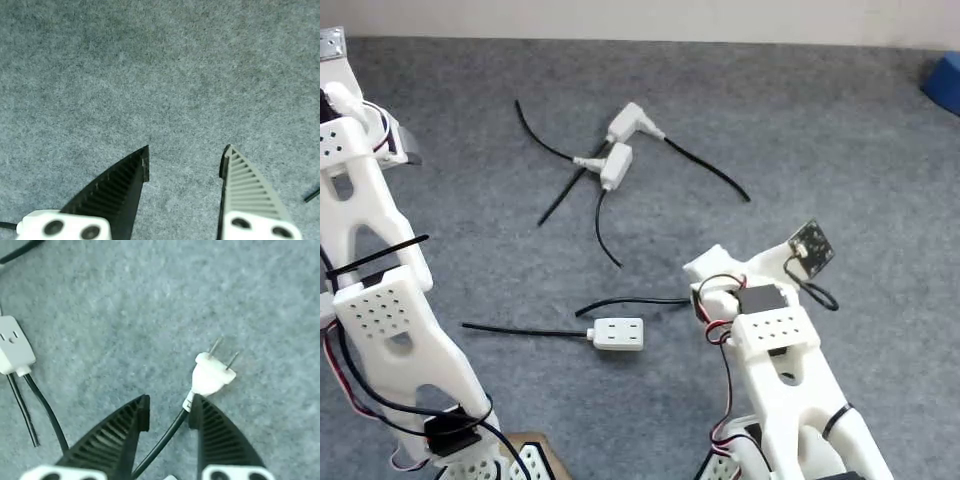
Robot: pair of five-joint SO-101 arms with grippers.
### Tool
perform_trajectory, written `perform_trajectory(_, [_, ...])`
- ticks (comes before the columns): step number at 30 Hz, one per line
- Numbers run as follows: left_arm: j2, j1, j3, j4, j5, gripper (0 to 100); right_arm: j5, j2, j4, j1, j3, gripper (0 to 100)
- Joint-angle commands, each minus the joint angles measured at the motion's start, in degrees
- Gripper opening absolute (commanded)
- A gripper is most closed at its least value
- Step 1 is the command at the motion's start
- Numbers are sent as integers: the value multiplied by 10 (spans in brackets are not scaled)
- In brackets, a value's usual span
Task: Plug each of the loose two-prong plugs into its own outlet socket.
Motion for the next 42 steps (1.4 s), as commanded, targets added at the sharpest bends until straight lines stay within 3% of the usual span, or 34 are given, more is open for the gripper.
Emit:
perform_trajectory(1, [-15,-2,-22,-2,5,232,-7,6,-8,-6,-24,117])
perform_trajectory(11, [-15,-6,-21,-2,4,232,-11,196,-7,-6,-57,117])
perform_trajectory(42, [-15,-15,-18,-1,4,232,-8,356,-6,-4,-204,102])
